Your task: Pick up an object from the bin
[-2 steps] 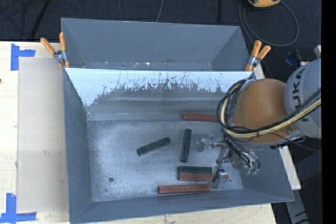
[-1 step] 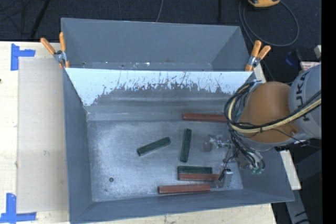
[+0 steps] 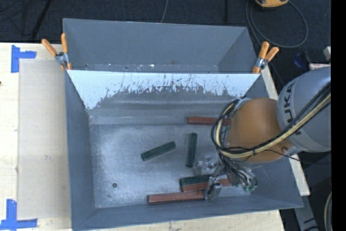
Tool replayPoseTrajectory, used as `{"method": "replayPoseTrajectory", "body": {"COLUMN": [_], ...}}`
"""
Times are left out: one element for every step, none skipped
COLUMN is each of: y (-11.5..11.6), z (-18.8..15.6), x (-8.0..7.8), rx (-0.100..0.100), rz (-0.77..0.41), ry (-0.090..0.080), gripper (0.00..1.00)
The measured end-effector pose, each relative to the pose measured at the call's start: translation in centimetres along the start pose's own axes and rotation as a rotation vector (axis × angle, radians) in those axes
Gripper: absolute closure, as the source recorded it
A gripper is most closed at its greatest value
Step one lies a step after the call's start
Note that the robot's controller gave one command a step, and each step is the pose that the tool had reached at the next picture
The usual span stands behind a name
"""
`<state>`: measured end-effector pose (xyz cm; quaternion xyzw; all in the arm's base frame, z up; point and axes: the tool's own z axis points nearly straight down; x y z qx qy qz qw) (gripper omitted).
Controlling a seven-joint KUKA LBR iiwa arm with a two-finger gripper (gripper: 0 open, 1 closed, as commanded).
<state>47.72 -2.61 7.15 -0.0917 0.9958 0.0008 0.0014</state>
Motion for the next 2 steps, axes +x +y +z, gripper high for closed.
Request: {"method": "replayPoseTrajectory", "body": {"y": [0.0, -2.7], "z": [0.0, -14.3], "x": [0.0, -1.9], "rx": [0.000, 0.001], "rz": [-0.001, -0.018], "ry": [0.000, 0.003], "gripper": [1.00, 1.00]}}
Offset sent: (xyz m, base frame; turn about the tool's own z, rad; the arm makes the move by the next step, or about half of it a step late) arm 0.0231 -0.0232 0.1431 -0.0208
